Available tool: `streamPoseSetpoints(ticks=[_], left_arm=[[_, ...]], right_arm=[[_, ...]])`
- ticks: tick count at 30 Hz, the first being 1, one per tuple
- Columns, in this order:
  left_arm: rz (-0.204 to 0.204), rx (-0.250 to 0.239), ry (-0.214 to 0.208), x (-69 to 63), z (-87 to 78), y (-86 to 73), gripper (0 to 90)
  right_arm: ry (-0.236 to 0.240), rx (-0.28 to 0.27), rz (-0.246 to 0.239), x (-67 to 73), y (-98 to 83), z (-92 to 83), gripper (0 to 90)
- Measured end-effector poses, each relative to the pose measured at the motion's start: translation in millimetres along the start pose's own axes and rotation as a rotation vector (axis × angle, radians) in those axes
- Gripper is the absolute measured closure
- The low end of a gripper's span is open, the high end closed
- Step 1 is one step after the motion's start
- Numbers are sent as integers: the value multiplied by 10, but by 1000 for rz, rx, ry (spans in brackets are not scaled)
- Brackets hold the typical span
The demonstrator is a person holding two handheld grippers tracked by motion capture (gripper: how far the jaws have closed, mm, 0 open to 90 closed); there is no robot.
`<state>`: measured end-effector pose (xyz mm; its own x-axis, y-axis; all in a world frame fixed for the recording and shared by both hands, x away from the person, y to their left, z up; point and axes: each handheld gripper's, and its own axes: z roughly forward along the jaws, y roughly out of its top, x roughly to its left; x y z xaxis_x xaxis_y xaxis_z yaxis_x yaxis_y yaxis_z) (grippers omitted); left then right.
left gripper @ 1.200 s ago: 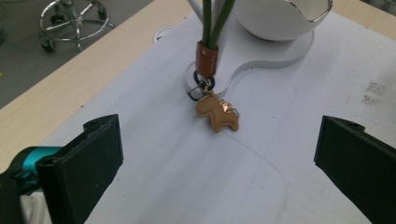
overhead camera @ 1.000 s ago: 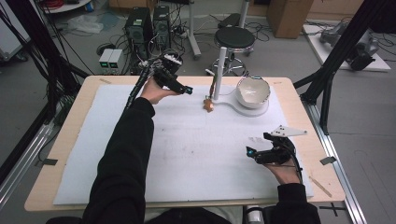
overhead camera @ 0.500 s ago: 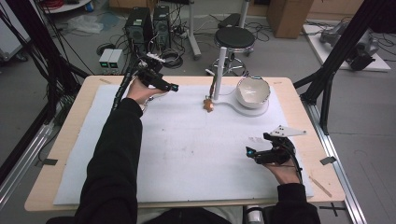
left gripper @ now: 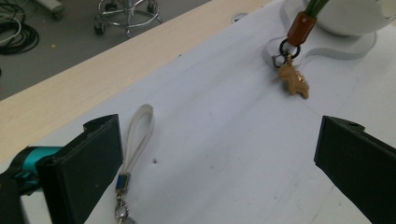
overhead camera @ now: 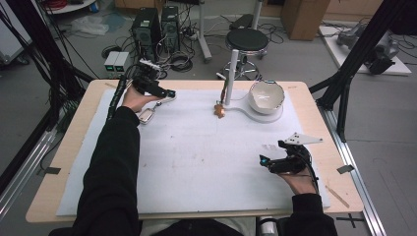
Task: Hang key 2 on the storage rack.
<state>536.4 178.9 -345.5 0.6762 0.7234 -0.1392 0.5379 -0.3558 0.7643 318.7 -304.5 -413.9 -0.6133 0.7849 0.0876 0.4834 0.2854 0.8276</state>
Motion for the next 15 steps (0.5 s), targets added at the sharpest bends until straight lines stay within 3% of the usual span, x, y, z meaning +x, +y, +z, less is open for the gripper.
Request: streamPoseSetpoints(ticks=[4,7,15], left_arm=[[-33,16,17,119,5,-111,17],[-71,58,12,237,59,-214,17],[-89,76,9,313,196,-303,18]], right_arm=[[-5,0,-5,-3,-5,-2,6],[-9,2,-10,-2,-5,0,6],[-14,15,-4,6,-19,-3,6]])
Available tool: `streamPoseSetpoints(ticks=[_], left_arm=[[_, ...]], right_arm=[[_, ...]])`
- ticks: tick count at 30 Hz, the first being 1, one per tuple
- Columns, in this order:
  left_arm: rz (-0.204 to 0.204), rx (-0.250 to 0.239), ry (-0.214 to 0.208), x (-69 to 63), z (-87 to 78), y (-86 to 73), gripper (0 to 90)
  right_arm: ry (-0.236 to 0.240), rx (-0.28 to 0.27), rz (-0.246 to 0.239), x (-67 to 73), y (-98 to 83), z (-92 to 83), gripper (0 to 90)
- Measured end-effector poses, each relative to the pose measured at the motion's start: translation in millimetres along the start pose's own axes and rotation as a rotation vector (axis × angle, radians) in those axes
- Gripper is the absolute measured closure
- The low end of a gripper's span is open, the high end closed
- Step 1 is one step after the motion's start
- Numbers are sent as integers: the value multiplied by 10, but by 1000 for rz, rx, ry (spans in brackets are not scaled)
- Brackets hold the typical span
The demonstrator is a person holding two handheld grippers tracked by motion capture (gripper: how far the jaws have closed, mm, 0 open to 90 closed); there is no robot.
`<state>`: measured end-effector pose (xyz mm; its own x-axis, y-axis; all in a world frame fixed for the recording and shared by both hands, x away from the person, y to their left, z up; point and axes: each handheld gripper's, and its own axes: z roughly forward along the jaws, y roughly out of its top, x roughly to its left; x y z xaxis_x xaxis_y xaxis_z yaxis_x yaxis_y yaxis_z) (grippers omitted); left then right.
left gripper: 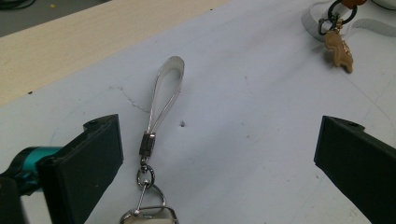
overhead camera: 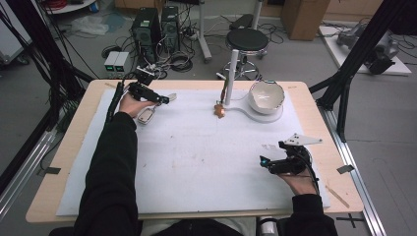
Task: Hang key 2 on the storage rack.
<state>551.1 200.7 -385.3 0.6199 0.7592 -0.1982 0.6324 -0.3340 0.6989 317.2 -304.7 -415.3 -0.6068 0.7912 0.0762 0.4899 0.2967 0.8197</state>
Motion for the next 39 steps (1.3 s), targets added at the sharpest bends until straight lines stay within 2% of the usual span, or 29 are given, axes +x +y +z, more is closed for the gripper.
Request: streamPoseSetpoints(ticks=[4,7,8,10,11,12,16,17,20,21,23,24,29,31,34,37,39], left_arm=[[-23,24,-5,82,114,-53,21],[-40,43,-13,124,140,-76,50],[-55,63,-10,150,156,-89,125],[-62,65,-14,162,167,-96,141],[-66,64,-19,172,173,-100,198],[-59,60,11,173,184,-99,234],[-58,53,32,172,210,-91,314],[-50,51,54,165,228,-91,317],[-43,88,101,194,311,-126,351],[-43,88,101,194,311,-126,367],[-27,121,156,188,360,-144,416],[-27,124,166,185,392,-152,439],[-23,106,189,163,431,-139,509],[-36,103,208,166,451,-142,550],[-48,97,236,163,453,-142,658],[-43,97,234,147,458,-138,806],[-30,100,240,116,475,-136,809]], right_arm=[[-2,-5,0,6,-4,-15,6],[-8,1,-1,3,-10,-17,6],[-12,5,-4,-1,-17,-12,6],[-14,6,-5,-1,-19,-8,6],[-15,11,-5,6,-20,-5,6],[-15,12,-7,10,-18,-1,6],[-15,20,-9,22,-13,13,6],[-13,23,-10,21,-12,18,6],[-14,24,-17,20,-12,24,6],[-14,23,-18,19,-11,25,6],[-15,26,-22,13,-12,31,6],[-14,29,-20,13,-11,33,6],[-12,35,-24,24,-12,41,6],[-19,36,-32,27,-13,41,6],[-21,32,-29,28,-12,33,6],[-25,31,-28,29,-14,32,6],[-27,35,-33,27,-15,32,7]])
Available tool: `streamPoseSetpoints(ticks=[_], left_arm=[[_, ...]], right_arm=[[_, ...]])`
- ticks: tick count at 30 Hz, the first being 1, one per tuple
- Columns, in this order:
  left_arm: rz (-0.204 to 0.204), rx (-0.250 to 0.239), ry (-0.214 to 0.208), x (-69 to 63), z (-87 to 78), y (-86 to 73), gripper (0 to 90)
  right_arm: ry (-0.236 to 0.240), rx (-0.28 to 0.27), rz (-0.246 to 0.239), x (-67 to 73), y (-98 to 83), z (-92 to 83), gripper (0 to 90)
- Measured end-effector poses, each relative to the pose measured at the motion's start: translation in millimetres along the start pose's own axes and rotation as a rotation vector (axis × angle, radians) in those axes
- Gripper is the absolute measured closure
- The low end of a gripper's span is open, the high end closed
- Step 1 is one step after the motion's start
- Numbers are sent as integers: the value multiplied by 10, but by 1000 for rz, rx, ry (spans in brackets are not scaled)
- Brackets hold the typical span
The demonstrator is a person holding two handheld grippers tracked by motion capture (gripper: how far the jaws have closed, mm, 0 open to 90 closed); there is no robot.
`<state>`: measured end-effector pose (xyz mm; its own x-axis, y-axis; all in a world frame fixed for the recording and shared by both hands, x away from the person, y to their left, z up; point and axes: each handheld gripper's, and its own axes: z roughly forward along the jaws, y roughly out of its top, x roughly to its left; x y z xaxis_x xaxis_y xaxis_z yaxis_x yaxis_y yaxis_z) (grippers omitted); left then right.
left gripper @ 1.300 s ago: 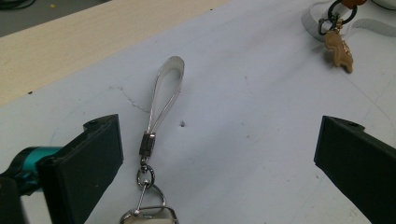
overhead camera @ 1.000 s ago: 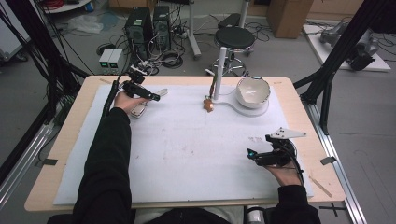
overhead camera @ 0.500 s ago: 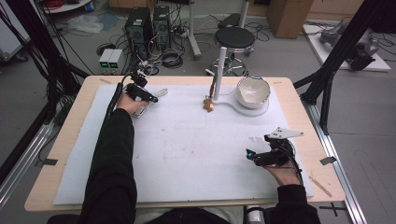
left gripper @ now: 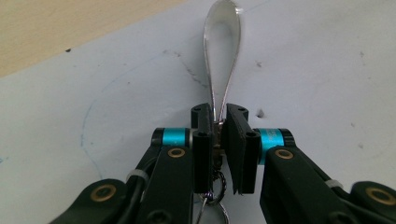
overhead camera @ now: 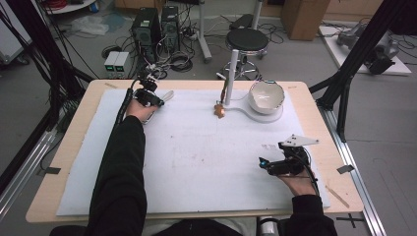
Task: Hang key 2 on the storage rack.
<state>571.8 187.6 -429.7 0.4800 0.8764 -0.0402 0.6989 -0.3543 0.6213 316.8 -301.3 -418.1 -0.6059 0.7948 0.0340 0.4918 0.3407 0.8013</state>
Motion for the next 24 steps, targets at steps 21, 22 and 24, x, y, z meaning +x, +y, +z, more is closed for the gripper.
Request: streamPoseSetpoints(ticks=[21,22,24], left_arm=[[55,-97,-35,-50,-387,122,813],[60,-105,-37,-57,-418,132,814],[70,-118,-37,-70,-502,155,814]], right_arm=[[5,-10,1,-8,8,-16,6],[5,-10,1,-8,8,-16,6],[7,-14,1,-5,14,-20,6]])
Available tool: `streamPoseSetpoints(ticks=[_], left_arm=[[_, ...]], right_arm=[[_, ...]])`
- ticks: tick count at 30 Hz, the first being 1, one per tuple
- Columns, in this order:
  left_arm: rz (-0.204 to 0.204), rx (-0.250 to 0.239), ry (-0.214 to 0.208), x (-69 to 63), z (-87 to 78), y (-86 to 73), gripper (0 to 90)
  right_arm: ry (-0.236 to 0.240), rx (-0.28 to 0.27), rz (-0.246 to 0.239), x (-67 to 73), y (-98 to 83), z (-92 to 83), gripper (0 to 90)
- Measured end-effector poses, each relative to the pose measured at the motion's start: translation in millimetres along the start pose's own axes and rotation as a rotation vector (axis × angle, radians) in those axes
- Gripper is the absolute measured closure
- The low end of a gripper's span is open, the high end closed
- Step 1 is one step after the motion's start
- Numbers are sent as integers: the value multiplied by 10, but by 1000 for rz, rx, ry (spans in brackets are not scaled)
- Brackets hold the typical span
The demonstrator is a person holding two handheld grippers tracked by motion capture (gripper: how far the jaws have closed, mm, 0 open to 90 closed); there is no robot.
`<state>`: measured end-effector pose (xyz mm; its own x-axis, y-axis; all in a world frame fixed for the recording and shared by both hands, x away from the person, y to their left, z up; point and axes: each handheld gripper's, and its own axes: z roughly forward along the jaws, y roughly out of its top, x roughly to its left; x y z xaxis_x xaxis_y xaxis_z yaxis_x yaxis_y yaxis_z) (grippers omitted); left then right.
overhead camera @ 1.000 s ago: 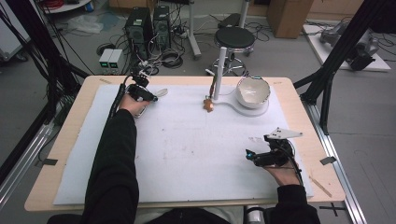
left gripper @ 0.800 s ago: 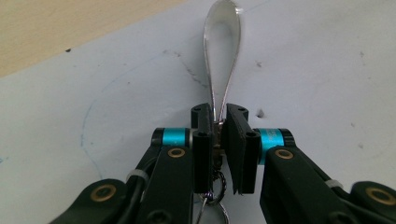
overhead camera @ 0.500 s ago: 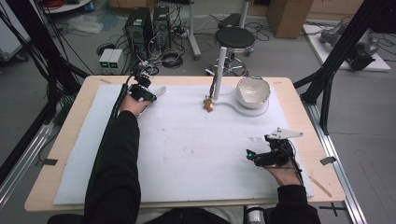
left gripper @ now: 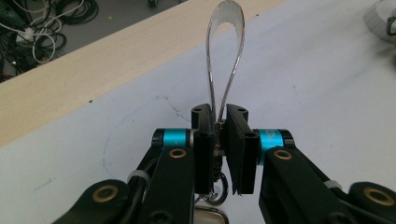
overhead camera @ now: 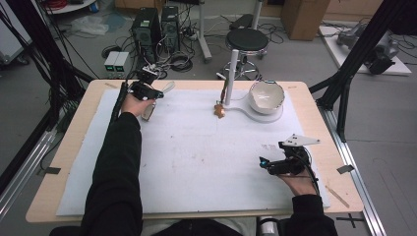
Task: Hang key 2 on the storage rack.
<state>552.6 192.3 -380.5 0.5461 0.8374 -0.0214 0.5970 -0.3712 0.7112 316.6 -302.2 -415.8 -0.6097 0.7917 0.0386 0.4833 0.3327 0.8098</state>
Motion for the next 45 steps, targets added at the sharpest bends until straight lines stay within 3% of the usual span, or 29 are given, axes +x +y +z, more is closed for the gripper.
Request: streamPoseSetpoints(ticks=[4,7,9,11,21,32,45], left_arm=[[-8,-27,-5,-1,-102,28,814],[-1,-47,-32,-16,-155,42,813],[2,-90,-68,-50,-234,76,814],[10,-109,-77,-70,-284,100,814],[21,-192,-92,-133,-534,172,814],[36,-253,-99,-183,-747,240,814],[69,-368,-105,-375,-1025,428,814]], right_arm=[[1,-9,3,-14,4,-9,6],[2,-7,7,-23,4,-5,6],[3,-7,6,-26,6,0,6],[4,-7,7,-25,7,-1,7],[16,-16,0,6,32,-8,6],[18,-21,6,-2,35,-11,6],[21,-29,3,-2,40,-6,6]])
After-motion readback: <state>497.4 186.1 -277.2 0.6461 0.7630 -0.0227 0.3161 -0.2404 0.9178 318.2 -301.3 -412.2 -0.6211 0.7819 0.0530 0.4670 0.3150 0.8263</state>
